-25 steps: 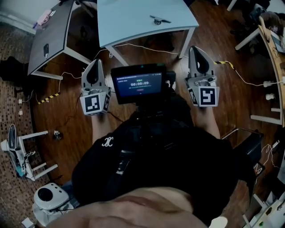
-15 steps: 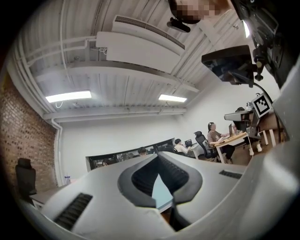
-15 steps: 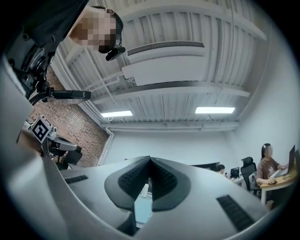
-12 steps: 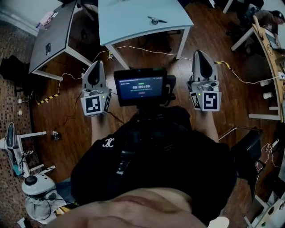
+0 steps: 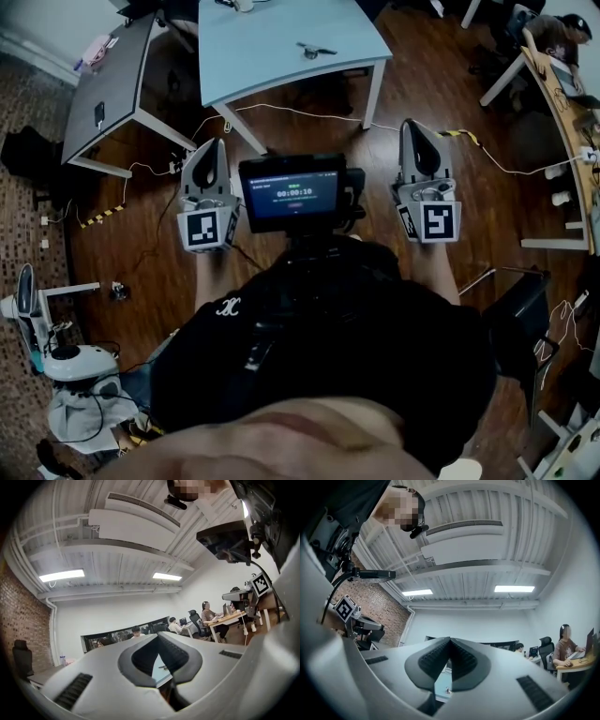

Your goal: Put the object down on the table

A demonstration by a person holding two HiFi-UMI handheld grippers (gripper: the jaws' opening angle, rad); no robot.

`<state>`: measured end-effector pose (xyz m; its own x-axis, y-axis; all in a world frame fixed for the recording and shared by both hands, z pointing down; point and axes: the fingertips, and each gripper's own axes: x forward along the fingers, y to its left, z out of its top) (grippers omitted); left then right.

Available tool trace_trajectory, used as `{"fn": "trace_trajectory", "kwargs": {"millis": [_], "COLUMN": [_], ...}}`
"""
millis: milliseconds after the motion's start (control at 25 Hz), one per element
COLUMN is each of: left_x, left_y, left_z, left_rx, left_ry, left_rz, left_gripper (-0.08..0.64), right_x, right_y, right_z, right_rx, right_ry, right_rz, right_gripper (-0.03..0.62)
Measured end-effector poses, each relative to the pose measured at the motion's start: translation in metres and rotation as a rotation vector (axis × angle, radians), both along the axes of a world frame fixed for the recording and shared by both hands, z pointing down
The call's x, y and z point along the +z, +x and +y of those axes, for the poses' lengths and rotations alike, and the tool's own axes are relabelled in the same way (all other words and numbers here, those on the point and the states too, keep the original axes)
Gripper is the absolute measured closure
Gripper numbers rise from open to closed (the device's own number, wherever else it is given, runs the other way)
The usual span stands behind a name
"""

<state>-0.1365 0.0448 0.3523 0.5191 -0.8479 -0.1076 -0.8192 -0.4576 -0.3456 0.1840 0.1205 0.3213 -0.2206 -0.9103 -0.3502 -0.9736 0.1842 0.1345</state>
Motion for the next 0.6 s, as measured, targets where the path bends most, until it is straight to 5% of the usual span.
{"fn": "trace_trajectory", "kwargs": {"millis": [400,600], "left_x": [-0.001,0.002], "left_y": [0.002,0.018], "left_z": [0.003,0.004], "left_rx": [-0.044,-0.039], "left_ry": [-0.013,-0.017], "left_rz": [0.016,0.011], "left_gripper": [0.548,0.548], "right_x": [0.008,0.015], "right_y": [0.008,0.038], "right_z": [0.000,0.000], "right_rx": [0.003,-0.021], "right_ry": [-0.027,-0.038], "right_rz": [0.061,-0.079], "right_gripper": [0.615,0.615]}}
